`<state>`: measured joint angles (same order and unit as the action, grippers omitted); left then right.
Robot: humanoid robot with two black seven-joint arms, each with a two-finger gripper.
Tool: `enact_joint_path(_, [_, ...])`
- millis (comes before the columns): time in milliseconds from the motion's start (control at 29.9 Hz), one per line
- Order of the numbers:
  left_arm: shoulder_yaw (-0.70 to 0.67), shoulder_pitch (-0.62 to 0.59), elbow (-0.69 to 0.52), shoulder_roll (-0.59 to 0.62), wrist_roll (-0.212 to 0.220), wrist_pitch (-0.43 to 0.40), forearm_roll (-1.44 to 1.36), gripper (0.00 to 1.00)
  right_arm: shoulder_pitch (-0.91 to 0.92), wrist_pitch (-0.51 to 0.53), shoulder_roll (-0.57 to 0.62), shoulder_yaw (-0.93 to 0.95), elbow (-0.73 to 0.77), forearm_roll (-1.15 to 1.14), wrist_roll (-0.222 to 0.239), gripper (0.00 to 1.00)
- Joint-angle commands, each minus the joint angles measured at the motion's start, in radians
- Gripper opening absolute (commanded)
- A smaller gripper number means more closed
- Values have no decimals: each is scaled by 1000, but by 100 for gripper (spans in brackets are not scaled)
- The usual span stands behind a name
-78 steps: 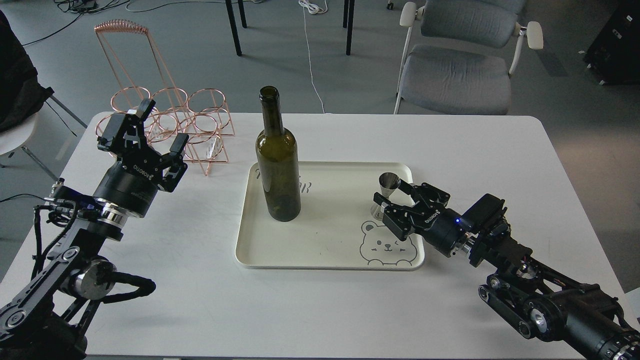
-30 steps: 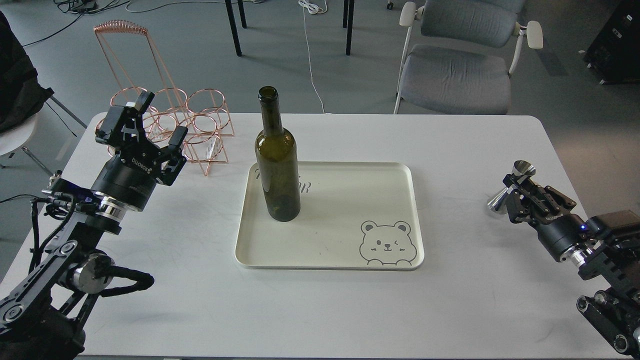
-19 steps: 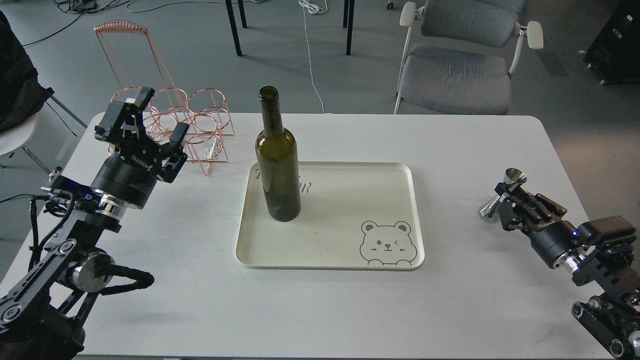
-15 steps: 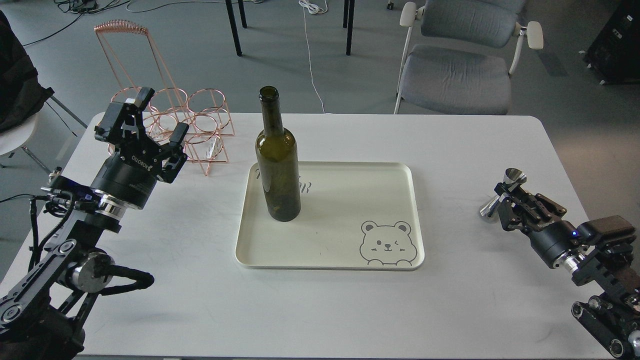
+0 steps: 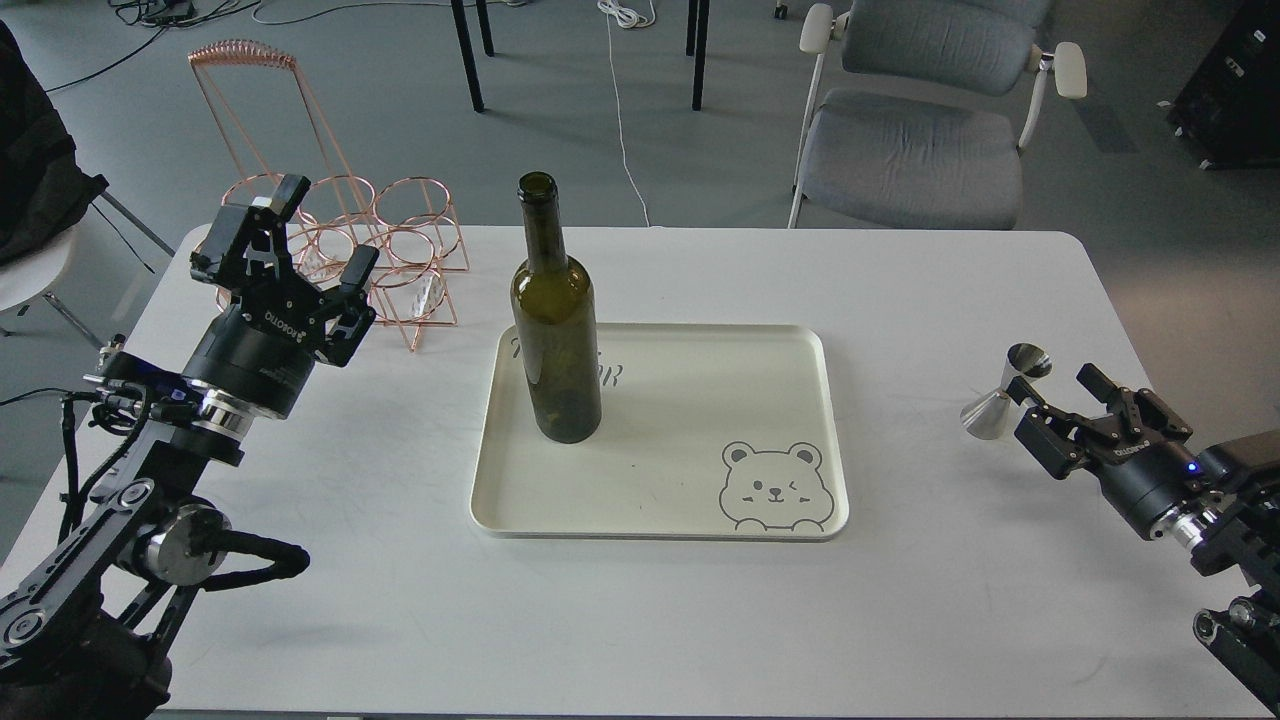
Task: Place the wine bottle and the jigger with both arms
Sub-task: 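Lift the jigger off the tray and set it on the table beside the right arm, then raise the right gripper away from the jigger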
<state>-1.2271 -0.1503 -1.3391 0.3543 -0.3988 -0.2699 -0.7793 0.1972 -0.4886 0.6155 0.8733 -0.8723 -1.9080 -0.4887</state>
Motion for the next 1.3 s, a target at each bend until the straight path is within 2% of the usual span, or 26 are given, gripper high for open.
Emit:
enact_joint_path(0, [0,0,0,0,0,0,0,98,-83,0,93,-3,-94,23,0,95])
enact_joint_path(134, [0,0,0,0,0,-2,0,98,-191,0,231,-77,-261,166,0,96])
enact_joint_path(301, [0,-2,0,-2,2,-2,0,98,-194,0,423,-253,-598,534,0,96])
enact_joint_path(401, [0,-6,0,0,2,-2,0,98,-145,0,446,-249,-759,719,0,96])
enact_joint_path(501, [0,-8,0,5,2,-2,0,98,-27,0,432,-234,-806,845,0,96])
enact_joint_path(701, [0,-8,0,9,0,-2,0,98,266,0,282,-240,-771,1275,0,96])
enact_joint_path(868, [0,-6,-15,23,0,0,0,98,422,143,118,-243,-585,1492,0,96])
enact_joint_path(935, [0,-3,-21,25,0,0,0,98,453,249,48,-232,-480,1509,0,96])
enact_joint_path(1035, [0,-3,-31,25,0,0,-2,98,467,505,-22,-206,-317,1535,0,97])
enact_joint_path(1102, [0,-2,-37,29,0,-2,-3,98,456,640,-66,-188,-252,1584,0,99])
enact_joint_path(1203, [0,6,-55,60,-6,-3,-27,98,429,740,-138,-175,-156,1620,0,99])
enact_joint_path(1236, [0,12,-70,69,-23,-5,-41,98,410,758,-152,-171,-134,1620,0,99])
enact_joint_path(1269, [-2,20,-83,80,-70,-5,-57,98,390,780,-160,-163,-125,1615,0,99])
